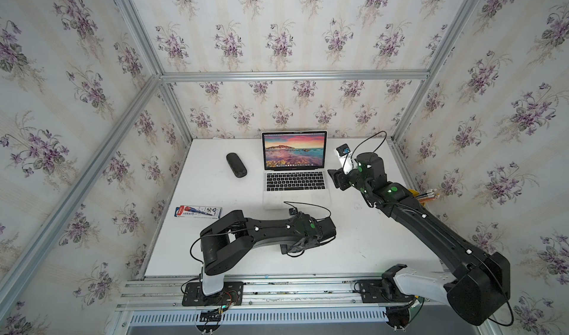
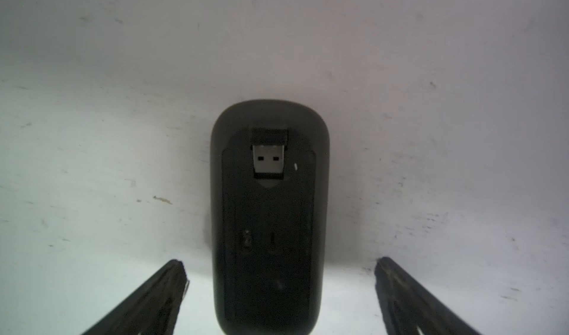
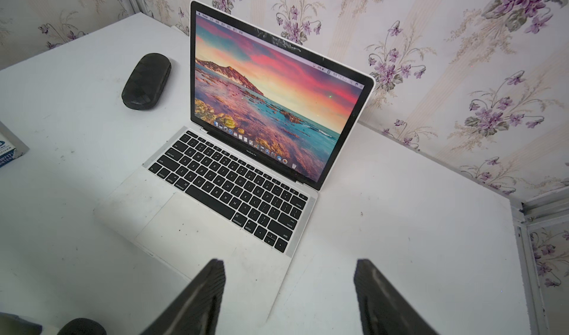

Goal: Remove the wireless mouse receiver from the laptop
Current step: Adjust the mouse at the center of the board.

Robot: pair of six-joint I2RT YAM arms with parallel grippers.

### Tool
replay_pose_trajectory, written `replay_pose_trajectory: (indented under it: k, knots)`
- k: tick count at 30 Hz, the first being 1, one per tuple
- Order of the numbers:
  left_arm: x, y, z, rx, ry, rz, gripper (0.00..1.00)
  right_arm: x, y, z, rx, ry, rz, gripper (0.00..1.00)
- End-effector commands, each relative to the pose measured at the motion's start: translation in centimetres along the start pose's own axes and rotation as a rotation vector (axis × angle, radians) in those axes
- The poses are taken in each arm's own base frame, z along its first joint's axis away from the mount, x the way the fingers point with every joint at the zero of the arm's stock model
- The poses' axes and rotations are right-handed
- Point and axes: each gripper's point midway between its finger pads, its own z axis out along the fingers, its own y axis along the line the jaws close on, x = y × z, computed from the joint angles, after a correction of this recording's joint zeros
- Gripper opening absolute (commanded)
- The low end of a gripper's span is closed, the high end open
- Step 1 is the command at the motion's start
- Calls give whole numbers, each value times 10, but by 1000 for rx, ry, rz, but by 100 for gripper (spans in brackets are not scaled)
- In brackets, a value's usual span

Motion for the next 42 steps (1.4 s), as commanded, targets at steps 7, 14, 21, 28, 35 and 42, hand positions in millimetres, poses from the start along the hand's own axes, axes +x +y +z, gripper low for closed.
replay_pose_trajectory:
  k: [7, 14, 21, 28, 35, 42]
  knots:
    - [3, 16, 12, -61, -17, -39, 99, -3, 5, -2, -34, -19, 8, 71]
    - [2, 9, 20, -47, -27, -6, 94, 1, 3, 1, -18, 2, 7, 71]
    - [-1, 4, 24, -37, -27, 34, 82, 6, 1, 6, -3, 25, 7, 70]
    - [3, 7, 30, -34, -6, 50, 73, 14, 1, 13, -2, 56, 5, 69]
    - [2, 16, 30, -53, -7, 89, 67, 18, 2, 18, -4, 77, 2, 69]
    - [2, 31, 33, -94, -17, 157, 61, 22, 2, 21, -4, 95, 2, 68]
